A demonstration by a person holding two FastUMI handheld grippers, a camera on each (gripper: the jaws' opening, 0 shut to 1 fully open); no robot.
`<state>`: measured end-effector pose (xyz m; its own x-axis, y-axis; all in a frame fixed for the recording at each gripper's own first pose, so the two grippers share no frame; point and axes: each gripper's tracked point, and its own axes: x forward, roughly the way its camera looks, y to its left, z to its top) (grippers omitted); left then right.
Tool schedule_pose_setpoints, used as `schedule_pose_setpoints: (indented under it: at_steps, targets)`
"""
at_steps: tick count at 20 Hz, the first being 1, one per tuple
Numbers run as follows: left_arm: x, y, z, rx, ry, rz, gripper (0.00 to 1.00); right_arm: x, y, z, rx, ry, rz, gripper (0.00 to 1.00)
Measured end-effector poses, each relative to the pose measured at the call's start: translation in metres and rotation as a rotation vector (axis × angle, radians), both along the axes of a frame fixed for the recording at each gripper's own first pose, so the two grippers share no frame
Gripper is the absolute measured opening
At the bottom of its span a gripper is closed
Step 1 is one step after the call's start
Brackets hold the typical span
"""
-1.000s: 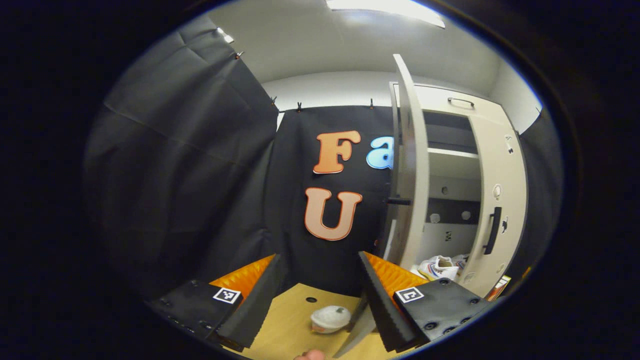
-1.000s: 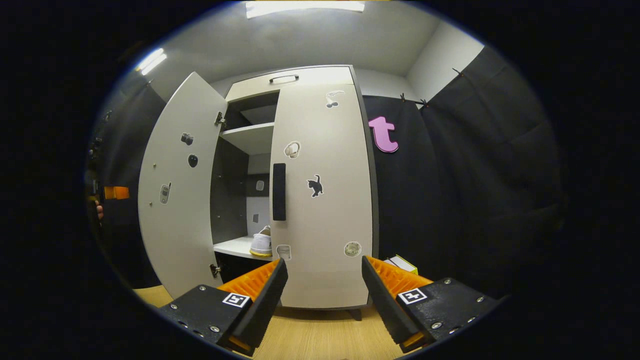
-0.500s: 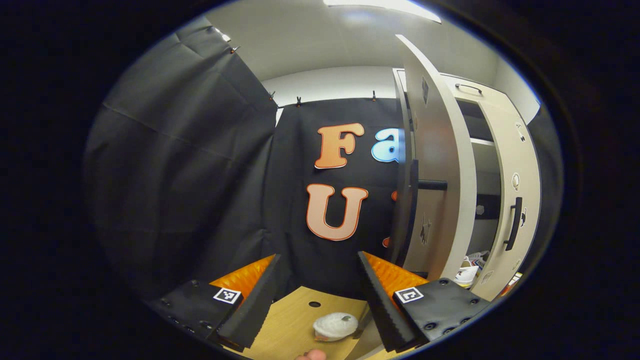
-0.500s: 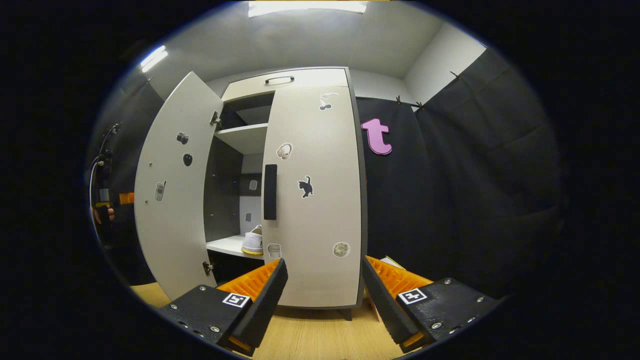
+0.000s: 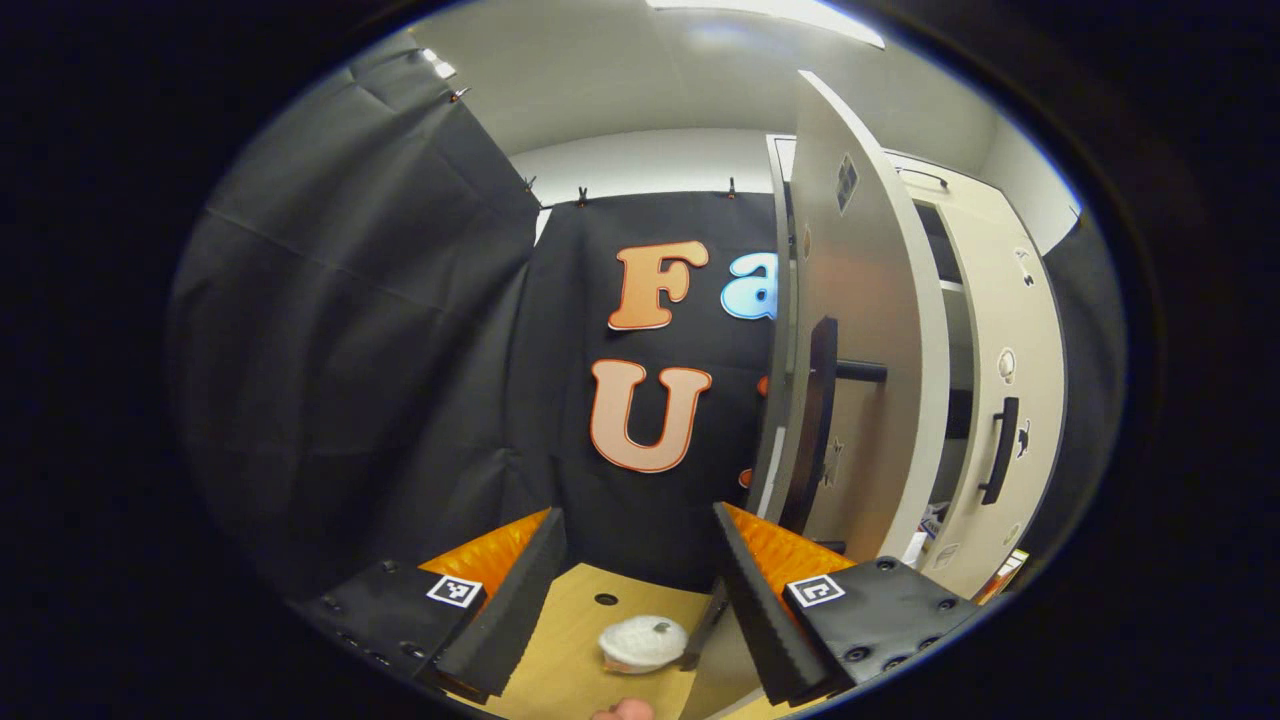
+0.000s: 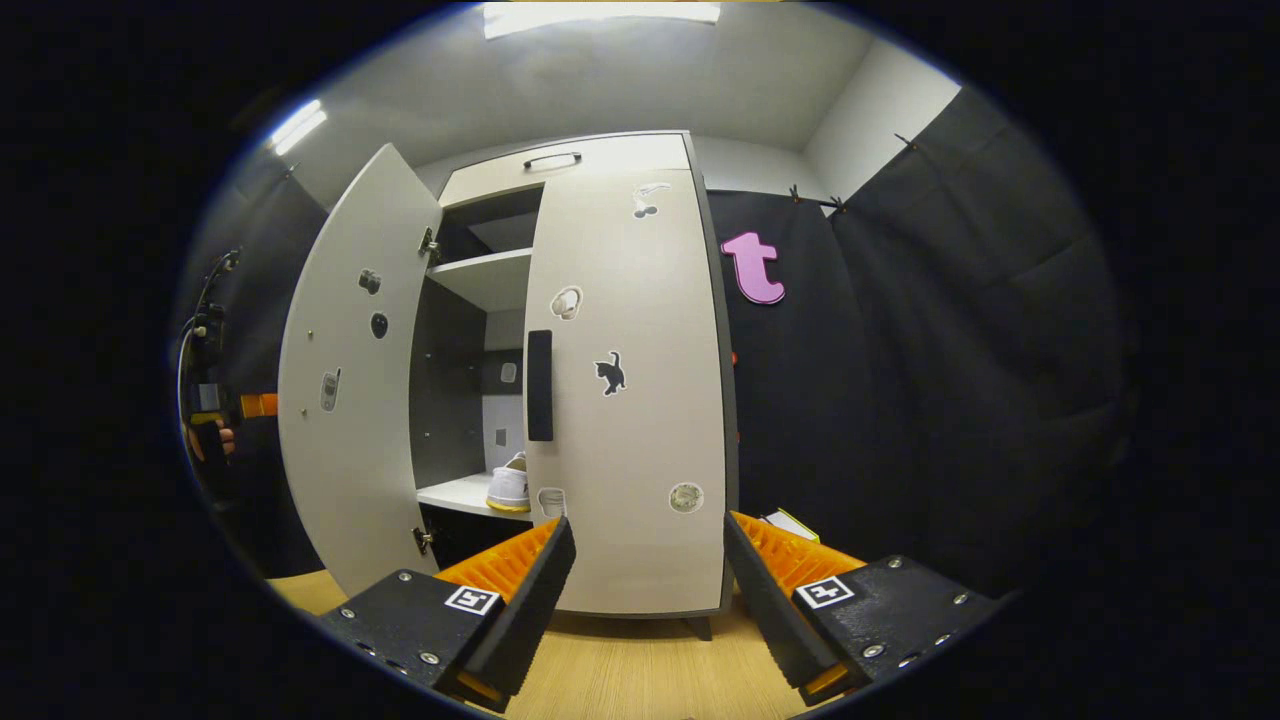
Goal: Grab one shoe with the right hand and put it into the shoe cabinet, grab the other shoe with the left hand and put it into the shoe cabinet; then close the right door with the right hand and the left door with the left hand.
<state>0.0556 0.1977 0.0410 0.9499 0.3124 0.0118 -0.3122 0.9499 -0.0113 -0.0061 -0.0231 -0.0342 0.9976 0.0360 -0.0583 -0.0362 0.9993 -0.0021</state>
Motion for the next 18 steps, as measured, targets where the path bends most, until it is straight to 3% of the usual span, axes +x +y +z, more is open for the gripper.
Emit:
schedule_pose_setpoints:
  at_steps: [6, 9, 12, 18]
  targets:
    - [0.003, -0.044, -0.009, -0.06, 0.011, -0.084, 0.95, -0.008, -0.014, -0.001, -0.004, 0.014, -0.028, 0.92]
    - [0.014, -0.073, -0.01, -0.06, 0.017, -0.156, 0.99, -0.013, -0.019, 0.002, -0.004, 0.015, -0.039, 0.92]
    - [0.03, -0.109, -0.02, -0.098, 0.029, -0.233, 0.95, -0.019, -0.022, 0.006, -0.01, 0.012, -0.046, 0.92]
    - [0.05, -0.143, -0.008, -0.094, -0.018, -0.291, 0.96, -0.033, -0.036, 0.01, -0.043, 0.016, -0.094, 0.92]
